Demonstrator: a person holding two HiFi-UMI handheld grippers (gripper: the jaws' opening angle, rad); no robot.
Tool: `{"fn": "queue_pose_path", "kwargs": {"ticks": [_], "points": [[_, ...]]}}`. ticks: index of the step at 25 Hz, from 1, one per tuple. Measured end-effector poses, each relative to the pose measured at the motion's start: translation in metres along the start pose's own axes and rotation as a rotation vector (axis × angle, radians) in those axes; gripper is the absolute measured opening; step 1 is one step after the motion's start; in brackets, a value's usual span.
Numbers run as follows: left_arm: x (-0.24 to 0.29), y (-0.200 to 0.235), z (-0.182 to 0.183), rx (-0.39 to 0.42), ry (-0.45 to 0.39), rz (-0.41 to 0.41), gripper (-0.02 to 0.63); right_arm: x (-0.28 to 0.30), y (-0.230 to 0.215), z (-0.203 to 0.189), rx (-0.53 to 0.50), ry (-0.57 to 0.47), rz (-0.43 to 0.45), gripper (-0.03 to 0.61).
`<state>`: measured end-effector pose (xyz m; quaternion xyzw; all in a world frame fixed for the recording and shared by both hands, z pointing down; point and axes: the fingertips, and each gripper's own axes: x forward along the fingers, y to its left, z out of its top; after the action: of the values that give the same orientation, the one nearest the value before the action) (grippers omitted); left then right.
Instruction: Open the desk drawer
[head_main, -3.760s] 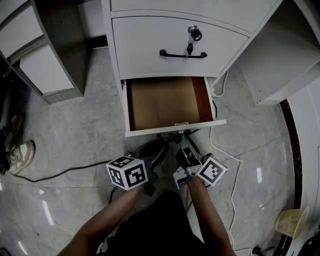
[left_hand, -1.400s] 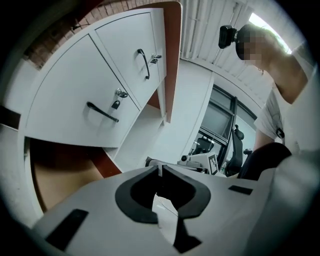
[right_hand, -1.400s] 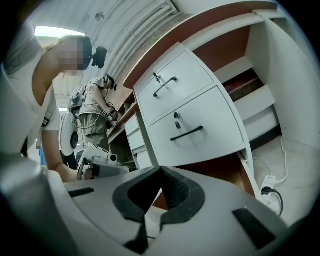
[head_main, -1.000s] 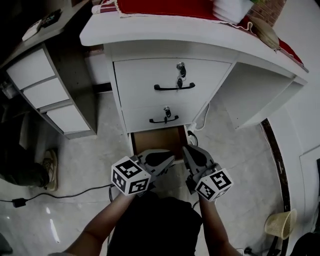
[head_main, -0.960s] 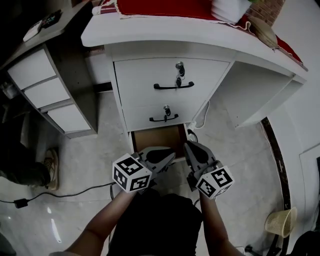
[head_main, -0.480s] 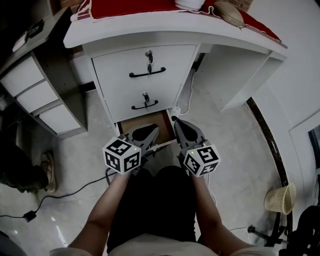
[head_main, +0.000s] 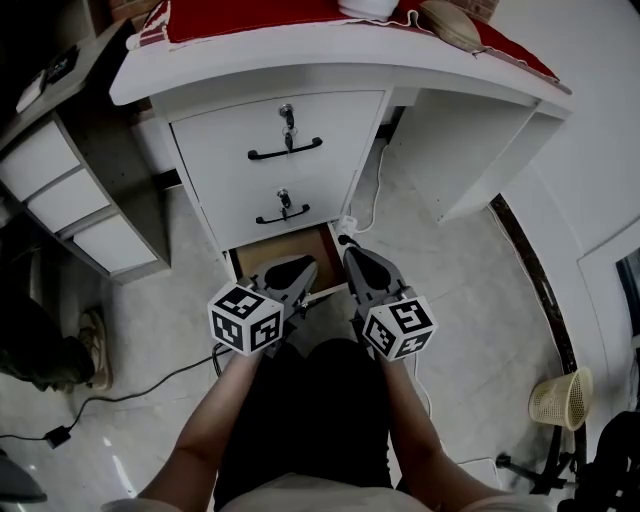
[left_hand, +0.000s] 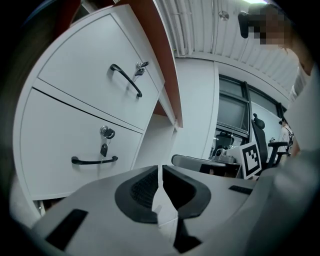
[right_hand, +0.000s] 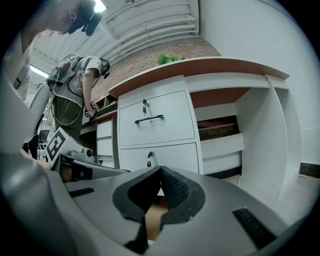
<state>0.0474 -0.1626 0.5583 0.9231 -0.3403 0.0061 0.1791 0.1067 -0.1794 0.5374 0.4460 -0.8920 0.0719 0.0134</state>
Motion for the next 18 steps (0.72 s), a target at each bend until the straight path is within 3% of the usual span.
{"fn": "queue_pose_path", "kwargs": {"ticks": [5,10,18], "points": [[-0.001,0.008,0.001,-0.001,-0.005,0.017,0.034,0.001,-0.011,-0.003,0.005,0.006,-0.028,0.017],[-0.004,0.017,-0.003,-0.026,-0.004,0.035,0.034,-0.004,-0.014,0.013,0.021,-0.118,-0.037,0.017],[-0.004,0.032,-0.009,-0.026,-0.007,0.048,0.034,0.014,0.004,0.008,0.055,-0.136,0.072,0.018]]}}
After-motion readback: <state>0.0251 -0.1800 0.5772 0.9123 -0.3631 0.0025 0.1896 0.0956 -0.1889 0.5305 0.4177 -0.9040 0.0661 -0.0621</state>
